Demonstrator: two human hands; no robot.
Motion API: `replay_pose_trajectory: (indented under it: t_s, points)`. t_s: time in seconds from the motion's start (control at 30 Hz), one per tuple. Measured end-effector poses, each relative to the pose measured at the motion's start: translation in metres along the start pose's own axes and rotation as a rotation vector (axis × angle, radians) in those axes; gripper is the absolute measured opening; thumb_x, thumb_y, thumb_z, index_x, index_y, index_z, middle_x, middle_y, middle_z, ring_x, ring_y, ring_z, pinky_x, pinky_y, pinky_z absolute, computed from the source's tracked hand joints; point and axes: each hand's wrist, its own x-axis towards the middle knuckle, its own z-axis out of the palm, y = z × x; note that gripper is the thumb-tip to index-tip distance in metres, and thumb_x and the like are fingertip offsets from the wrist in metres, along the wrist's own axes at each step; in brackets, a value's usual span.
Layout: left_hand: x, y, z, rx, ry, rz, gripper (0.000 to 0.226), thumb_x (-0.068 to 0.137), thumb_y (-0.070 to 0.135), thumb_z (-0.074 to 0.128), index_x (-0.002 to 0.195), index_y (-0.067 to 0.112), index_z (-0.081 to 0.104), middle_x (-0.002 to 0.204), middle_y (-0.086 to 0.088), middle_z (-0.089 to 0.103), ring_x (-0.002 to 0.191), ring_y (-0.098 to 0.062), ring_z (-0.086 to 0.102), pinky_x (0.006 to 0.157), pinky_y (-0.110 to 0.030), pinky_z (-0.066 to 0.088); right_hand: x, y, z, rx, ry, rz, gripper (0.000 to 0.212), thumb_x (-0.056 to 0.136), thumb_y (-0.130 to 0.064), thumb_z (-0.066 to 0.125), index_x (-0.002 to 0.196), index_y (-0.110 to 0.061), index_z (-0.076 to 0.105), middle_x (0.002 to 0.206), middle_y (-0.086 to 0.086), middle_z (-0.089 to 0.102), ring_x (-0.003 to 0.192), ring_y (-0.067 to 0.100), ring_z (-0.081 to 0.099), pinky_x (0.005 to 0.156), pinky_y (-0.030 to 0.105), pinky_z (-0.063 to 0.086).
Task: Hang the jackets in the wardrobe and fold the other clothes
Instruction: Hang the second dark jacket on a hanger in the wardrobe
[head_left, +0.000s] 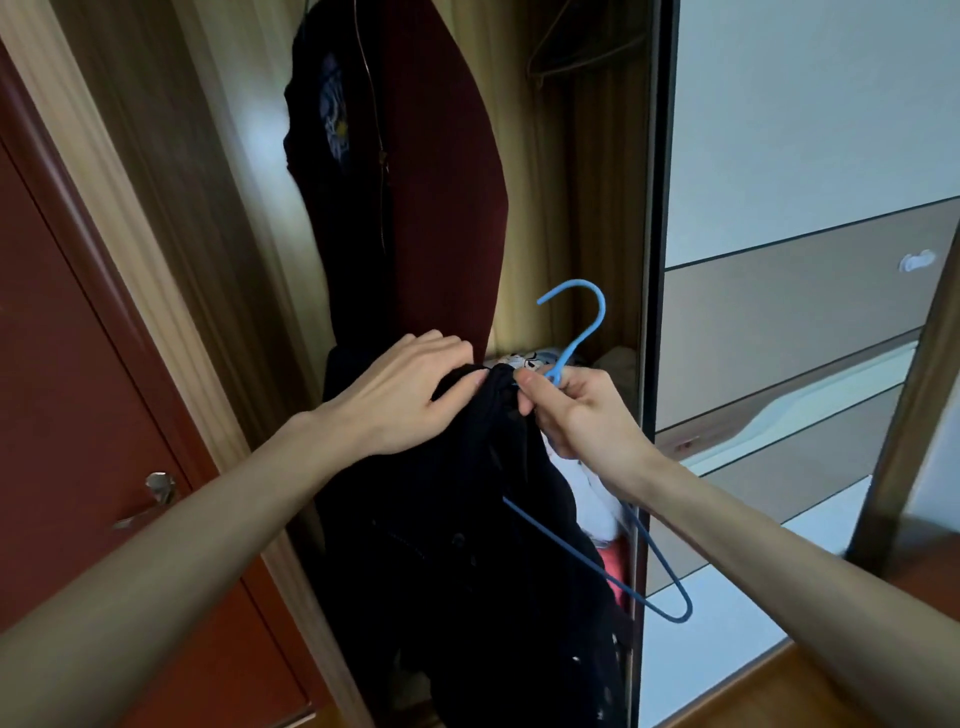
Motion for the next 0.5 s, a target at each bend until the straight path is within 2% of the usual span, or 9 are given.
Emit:
replay_pose_trajectory:
  t_s: [0.07,0.13,0.2,0.3,0.33,0.37,0.43,0.5]
  points:
    - [0.000,0.000,0.003,-0.067,0.049,-0.031,0.035,0.104,0.047,0.036,0.080,0.023,0.048,0.073,0.013,0.045,0.074,-0.009,0.042,0.071,-0.028,0.027,0.003,-0.003,-0.012,0.058,-0.110,0.061,0.028,0.103,-0.024,0.064,0.080,-0.007,0.064,0.061,0.000,0.046,0.054,0.011,0.040,0.053,0.021,0.035]
    - [-0.001,-0.001,0.004,-0.124,0.077,-0.061,0.035,0.103,0.044,0.039,0.079,0.022,0.050,0.073,0.010,0.047,0.076,-0.010,0.045,0.072,-0.028,0.029,0.005,0.000,-0.027,0.143,-0.194,0.111,0.028,0.097,-0.037,0.069,0.098,-0.008,0.069,0.085,0.000,0.062,0.077,0.012,0.055,0.073,0.025,0.044]
    - [-0.001,-0.002,0.002,-0.171,0.101,-0.091,0.034,0.104,0.041,0.044,0.077,0.020,0.051,0.072,0.008,0.049,0.077,-0.013,0.047,0.074,-0.029,0.034,0.005,0.015,-0.038,0.161,-0.159,0.186,0.044,0.087,-0.043,0.071,0.115,-0.009,0.069,0.106,0.002,0.067,0.099,0.014,0.061,0.092,0.033,0.042]
    - [-0.001,0.001,-0.004,-0.210,0.149,-0.121,0.037,0.104,0.038,0.048,0.073,0.018,0.051,0.069,0.007,0.049,0.076,-0.015,0.049,0.075,-0.029,0.037,-0.006,0.048,-0.039,0.051,-0.191,0.245,0.042,0.087,-0.034,0.068,0.121,-0.009,0.071,0.122,0.007,0.072,0.118,0.020,0.066,0.115,0.046,0.040]
    - [0.000,0.002,-0.007,-0.215,0.166,-0.127,0.037,0.104,0.036,0.050,0.072,0.018,0.050,0.068,0.007,0.049,0.075,-0.015,0.049,0.075,-0.028,0.037,-0.012,0.057,-0.034,-0.023,-0.228,0.258,0.042,0.092,-0.035,0.067,0.124,-0.009,0.071,0.126,0.012,0.071,0.123,0.023,0.065,0.118,0.048,0.040]
    - [0.001,0.003,-0.009,-0.222,0.180,-0.130,0.037,0.105,0.033,0.052,0.071,0.018,0.049,0.067,0.008,0.048,0.074,-0.014,0.049,0.075,-0.027,0.036,-0.020,0.063,-0.027,-0.084,-0.234,0.258,0.044,0.099,-0.037,0.064,0.129,-0.005,0.067,0.129,0.019,0.067,0.125,0.025,0.062,0.113,0.048,0.043]
    - [0.002,0.002,-0.012,-0.240,0.196,-0.139,0.038,0.104,0.030,0.055,0.070,0.019,0.046,0.066,0.009,0.048,0.073,-0.013,0.049,0.073,-0.026,0.036,-0.034,0.073,-0.008,-0.136,-0.191,0.186,0.044,0.108,-0.033,0.054,0.135,0.001,0.060,0.133,0.025,0.060,0.126,0.019,0.057,0.102,0.038,0.047]
    - [0.003,0.001,-0.014,-0.240,0.207,-0.162,0.039,0.104,0.032,0.055,0.069,0.016,0.046,0.065,0.008,0.048,0.073,-0.015,0.050,0.072,-0.028,0.038,-0.046,0.082,0.010,-0.235,-0.098,-0.010,0.045,0.103,-0.033,0.062,0.141,-0.012,0.054,0.135,0.013,0.061,0.121,0.008,0.060,0.094,0.031,0.048]
